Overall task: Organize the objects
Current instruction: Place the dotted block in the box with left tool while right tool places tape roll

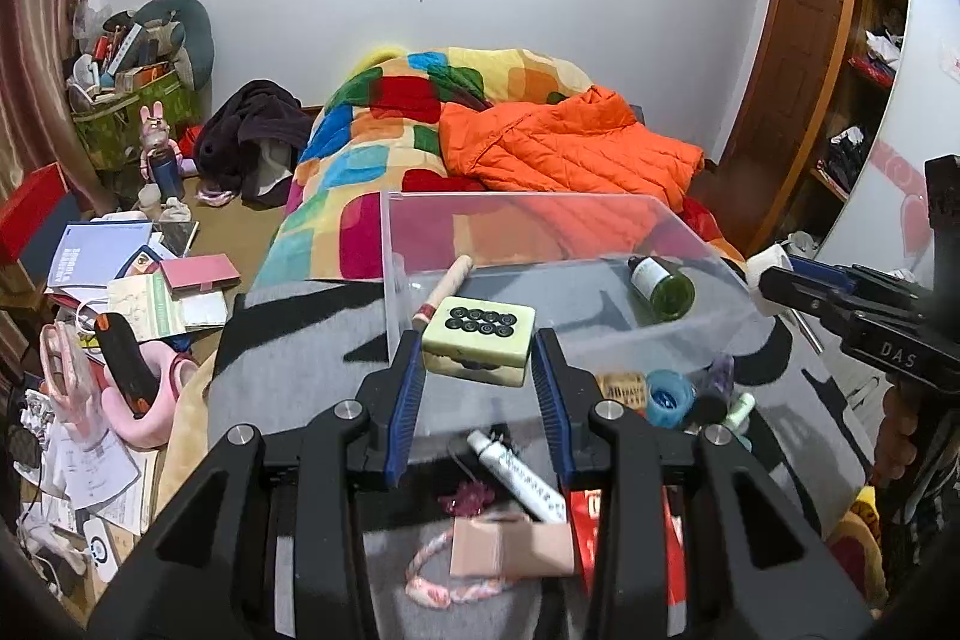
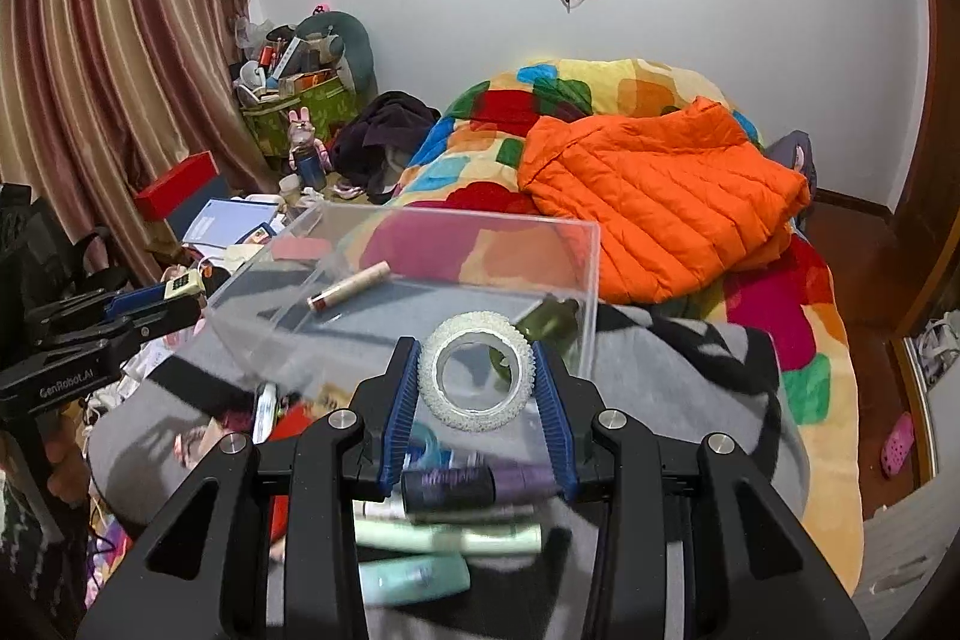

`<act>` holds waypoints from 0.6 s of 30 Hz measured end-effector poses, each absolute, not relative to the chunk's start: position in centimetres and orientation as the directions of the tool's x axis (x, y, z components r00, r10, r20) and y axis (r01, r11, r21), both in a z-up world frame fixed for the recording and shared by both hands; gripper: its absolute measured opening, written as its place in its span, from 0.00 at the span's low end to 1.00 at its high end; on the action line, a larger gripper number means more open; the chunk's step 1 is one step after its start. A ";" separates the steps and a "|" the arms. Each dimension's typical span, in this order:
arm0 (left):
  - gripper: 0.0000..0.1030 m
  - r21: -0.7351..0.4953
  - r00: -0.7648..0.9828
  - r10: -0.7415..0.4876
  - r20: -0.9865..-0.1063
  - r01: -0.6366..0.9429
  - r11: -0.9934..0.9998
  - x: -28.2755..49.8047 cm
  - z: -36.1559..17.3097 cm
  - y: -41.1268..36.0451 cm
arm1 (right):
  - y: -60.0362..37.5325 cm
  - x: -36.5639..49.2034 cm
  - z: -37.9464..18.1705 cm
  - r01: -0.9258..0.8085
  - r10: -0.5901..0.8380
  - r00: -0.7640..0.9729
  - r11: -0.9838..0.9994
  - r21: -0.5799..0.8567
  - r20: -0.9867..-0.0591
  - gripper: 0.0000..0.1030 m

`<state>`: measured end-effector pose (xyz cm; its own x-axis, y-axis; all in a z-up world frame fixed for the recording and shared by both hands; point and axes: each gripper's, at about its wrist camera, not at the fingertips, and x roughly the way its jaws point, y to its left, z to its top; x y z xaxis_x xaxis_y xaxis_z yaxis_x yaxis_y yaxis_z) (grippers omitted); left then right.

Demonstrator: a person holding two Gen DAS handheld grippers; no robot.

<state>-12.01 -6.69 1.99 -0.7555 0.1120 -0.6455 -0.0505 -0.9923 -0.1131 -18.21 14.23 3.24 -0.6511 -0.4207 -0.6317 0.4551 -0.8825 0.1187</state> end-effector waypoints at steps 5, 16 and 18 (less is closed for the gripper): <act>0.35 -0.136 -0.732 0.148 -0.665 -0.076 -0.988 -13.9 1.5 -6.2 | 13.0 -20.1 3.0 0.451 -0.424 -0.635 -0.882 0.135 -0.646 0.34; 0.35 -0.120 -0.656 0.161 -0.738 -0.107 -0.987 -17.7 -0.5 -4.3 | 9.8 -23.7 0.4 0.460 -0.386 -0.560 -0.881 0.111 -0.733 0.34; 0.35 -0.119 -0.645 0.160 -0.747 -0.107 -0.987 -18.0 -0.8 -4.1 | 9.2 -24.0 -0.1 0.463 -0.372 -0.553 -0.881 0.097 -0.746 0.34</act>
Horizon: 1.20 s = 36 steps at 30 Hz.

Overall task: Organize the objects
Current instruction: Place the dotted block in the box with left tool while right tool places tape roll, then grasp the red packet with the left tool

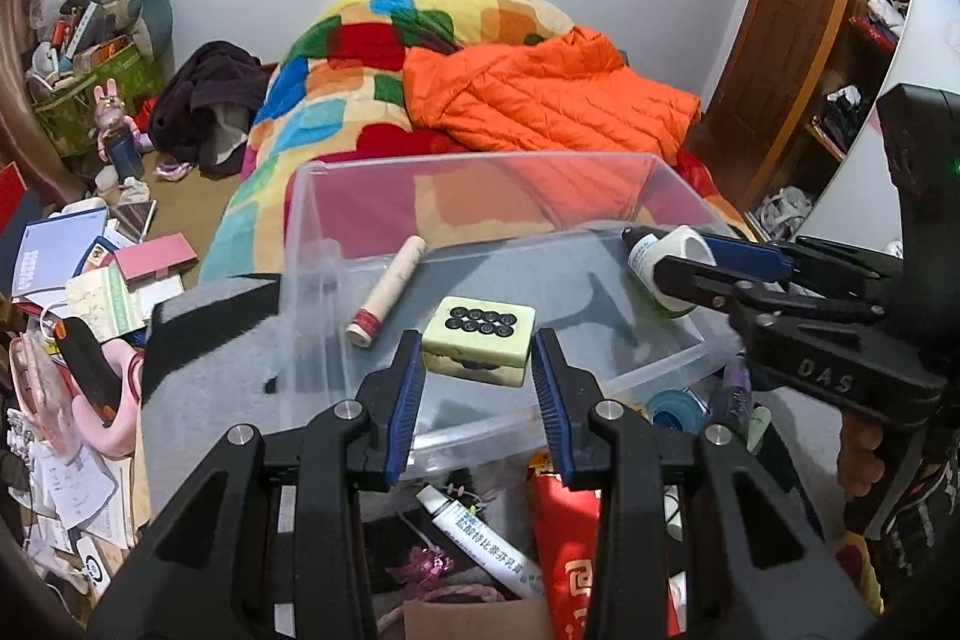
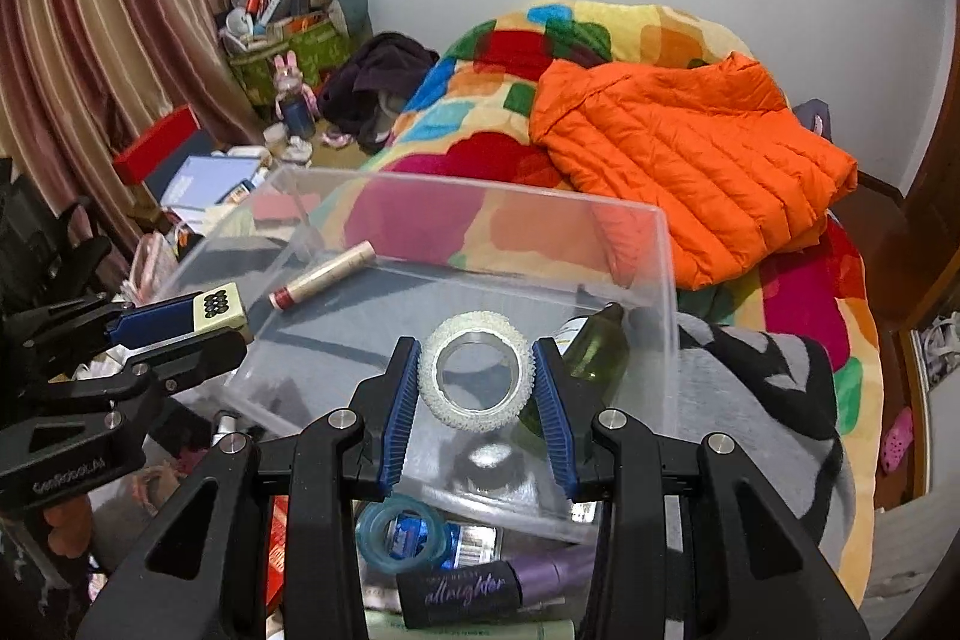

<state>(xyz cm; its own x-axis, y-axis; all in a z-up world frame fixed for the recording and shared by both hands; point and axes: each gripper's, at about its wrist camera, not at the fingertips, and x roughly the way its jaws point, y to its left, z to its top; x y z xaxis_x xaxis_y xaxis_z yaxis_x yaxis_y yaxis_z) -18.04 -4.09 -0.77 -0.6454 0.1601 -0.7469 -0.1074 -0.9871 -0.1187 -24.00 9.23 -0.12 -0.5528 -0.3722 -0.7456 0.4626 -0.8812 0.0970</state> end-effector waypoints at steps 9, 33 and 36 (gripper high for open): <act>0.35 -0.103 -0.646 0.144 -0.750 -0.101 -0.990 -18.2 -1.0 -3.9 | 8.3 -24.6 -1.5 0.458 -0.342 -0.534 -0.886 0.075 -0.773 0.34; 0.86 -0.018 -0.756 0.066 -0.651 -0.072 -0.997 -12.9 2.1 -3.2 | 12.0 -19.6 1.9 0.454 -0.353 -0.623 -0.890 0.044 -0.698 0.59; 0.87 -0.029 -0.752 0.073 -0.655 -0.072 -0.997 -12.1 2.1 -3.4 | 13.1 -18.6 2.2 0.443 -0.345 -0.642 -0.896 0.036 -0.685 0.65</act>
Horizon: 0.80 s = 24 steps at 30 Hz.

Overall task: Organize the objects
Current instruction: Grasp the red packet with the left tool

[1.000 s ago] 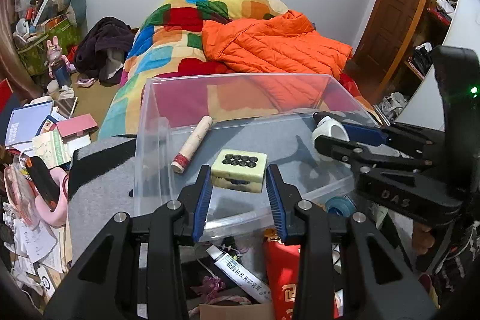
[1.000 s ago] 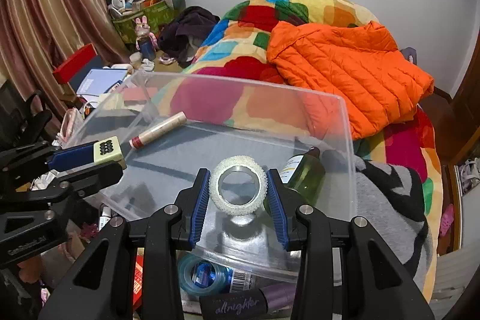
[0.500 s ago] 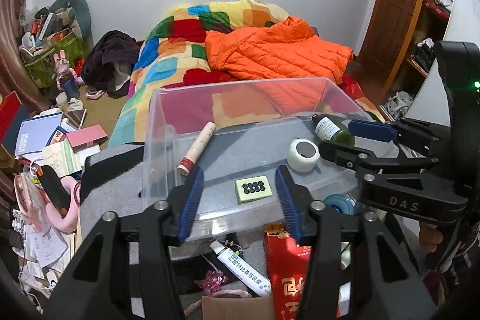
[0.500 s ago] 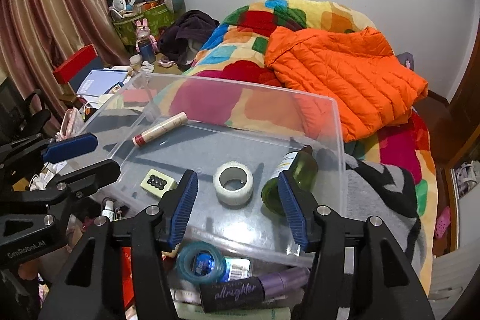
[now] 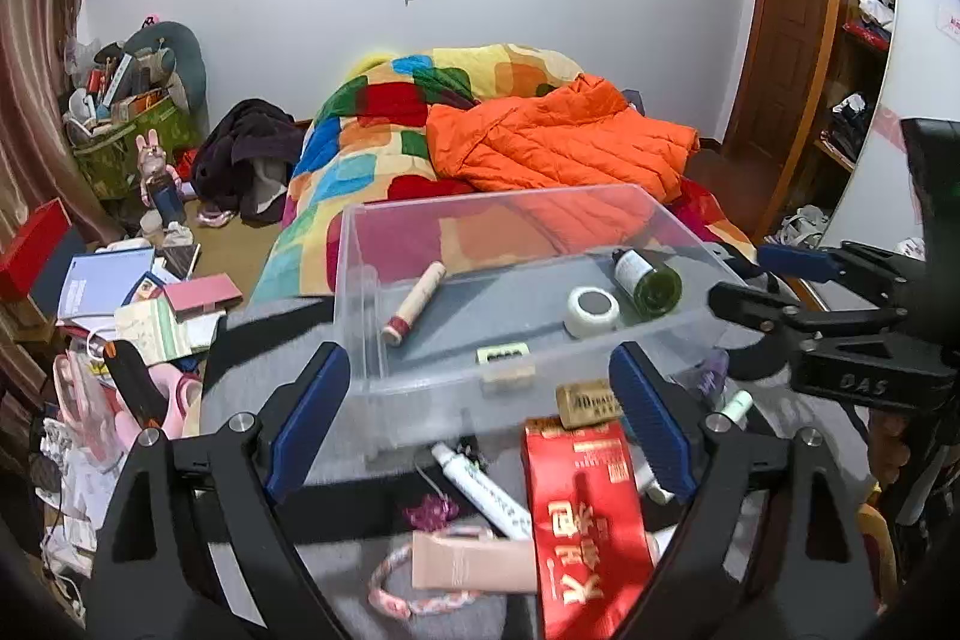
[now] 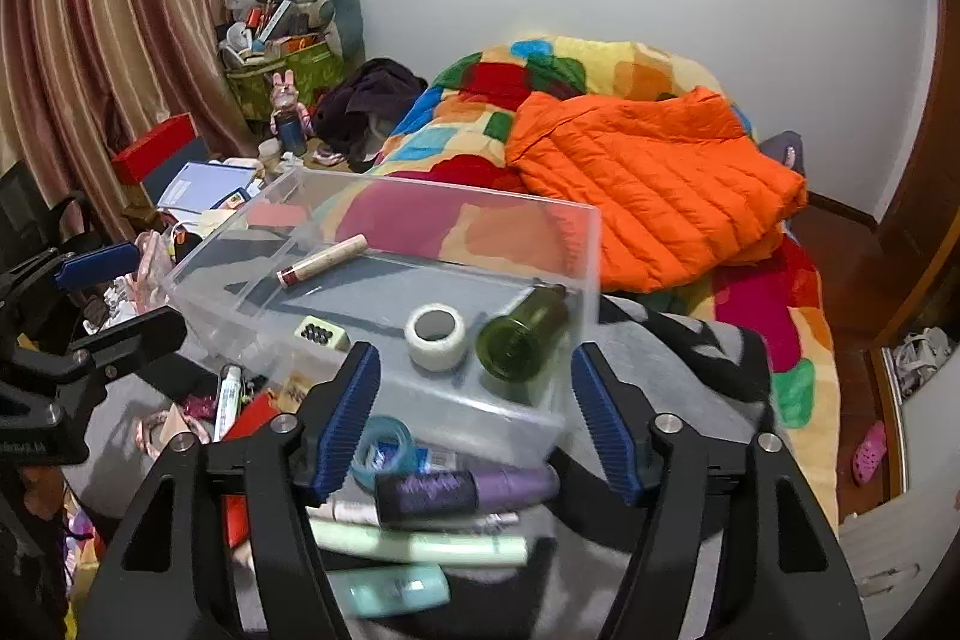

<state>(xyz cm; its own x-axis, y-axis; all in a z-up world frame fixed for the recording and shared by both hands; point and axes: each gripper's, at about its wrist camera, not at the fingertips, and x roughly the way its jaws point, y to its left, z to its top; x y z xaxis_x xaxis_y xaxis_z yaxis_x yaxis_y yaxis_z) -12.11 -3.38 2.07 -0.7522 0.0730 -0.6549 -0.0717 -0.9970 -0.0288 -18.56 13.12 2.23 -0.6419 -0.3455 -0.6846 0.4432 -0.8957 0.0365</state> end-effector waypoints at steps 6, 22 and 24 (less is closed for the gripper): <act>0.88 -0.045 -0.714 0.104 -0.692 -0.101 -0.994 -11.0 0.6 -2.5 | 14.9 -16.6 1.6 0.428 -0.330 -0.651 -0.904 0.029 -0.684 0.70; 0.89 -0.060 -0.532 0.153 -0.833 -0.189 -0.980 -13.6 -5.3 1.2 | 14.1 -17.8 -3.9 0.461 -0.384 -0.501 -0.877 0.136 -0.776 0.78; 0.89 -0.061 -0.527 0.154 -0.836 -0.189 -0.980 -13.8 -5.4 1.4 | 14.2 -18.4 -4.5 0.447 -0.375 -0.493 -0.883 0.141 -0.786 0.80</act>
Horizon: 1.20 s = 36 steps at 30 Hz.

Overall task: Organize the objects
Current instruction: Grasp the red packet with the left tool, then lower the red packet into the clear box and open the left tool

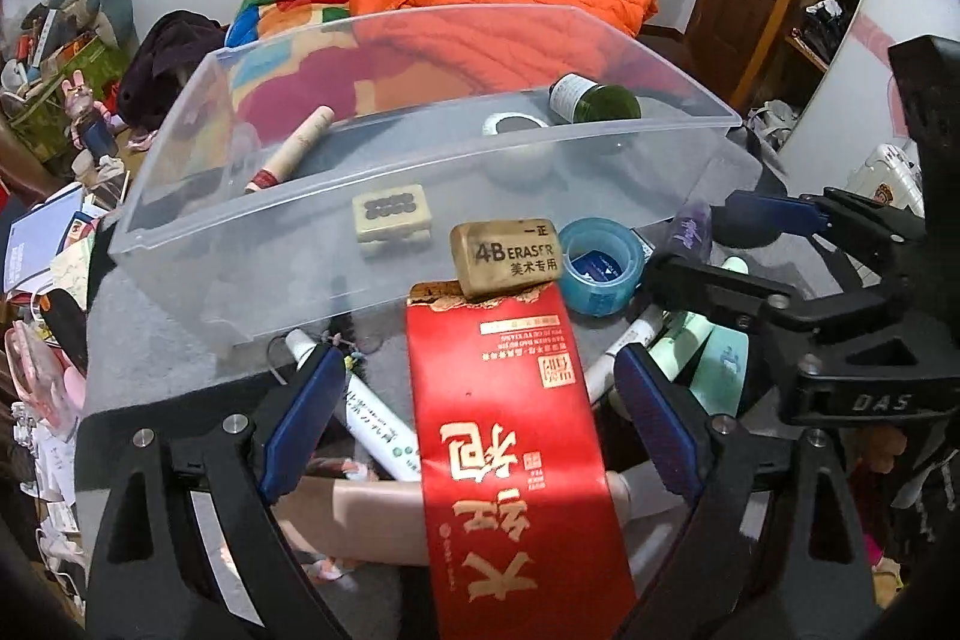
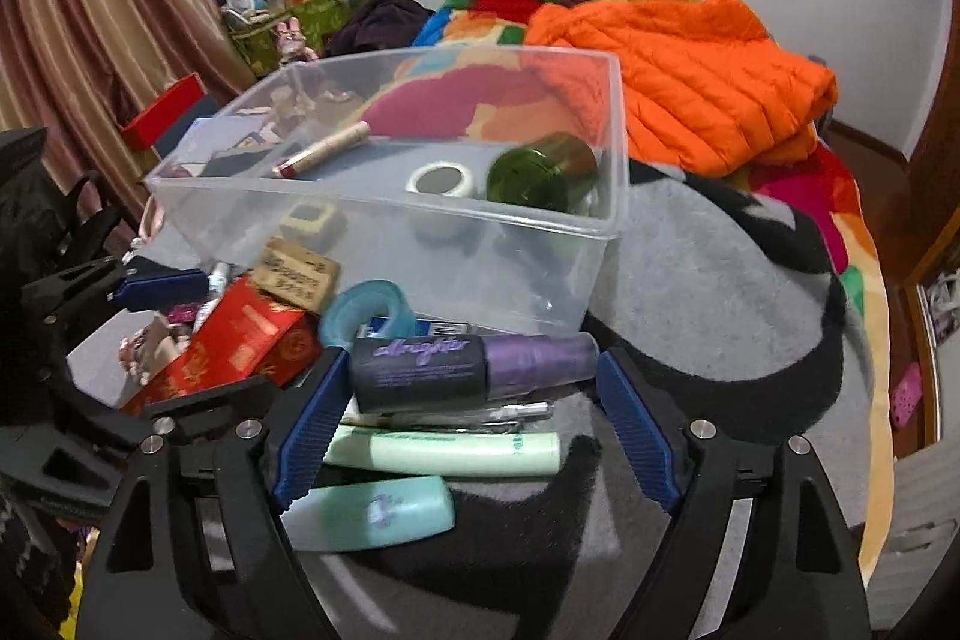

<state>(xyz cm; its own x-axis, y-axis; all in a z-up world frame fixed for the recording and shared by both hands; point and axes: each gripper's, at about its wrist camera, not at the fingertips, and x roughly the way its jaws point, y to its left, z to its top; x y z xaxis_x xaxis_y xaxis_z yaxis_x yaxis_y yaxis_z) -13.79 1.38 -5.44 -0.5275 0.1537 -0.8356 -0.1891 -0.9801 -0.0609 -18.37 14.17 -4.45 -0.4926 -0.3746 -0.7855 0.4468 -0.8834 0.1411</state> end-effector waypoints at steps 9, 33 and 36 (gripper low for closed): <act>0.58 -0.059 -0.527 0.161 -0.834 -0.206 -0.977 -13.5 -5.7 1.4 | 14.2 -19.7 -5.6 0.452 -0.385 -0.461 -0.877 0.162 -0.800 0.87; 0.52 -0.109 -0.687 0.176 -0.705 -0.140 -0.984 -8.9 -0.2 -2.0 | 15.8 -16.4 -0.3 0.449 -0.425 -0.580 -0.879 0.163 -0.695 0.86; 0.52 -0.109 -0.713 0.167 -0.681 -0.126 -0.986 -9.0 0.7 -2.6 | 15.6 -16.4 1.1 0.447 -0.430 -0.610 -0.880 0.159 -0.666 0.86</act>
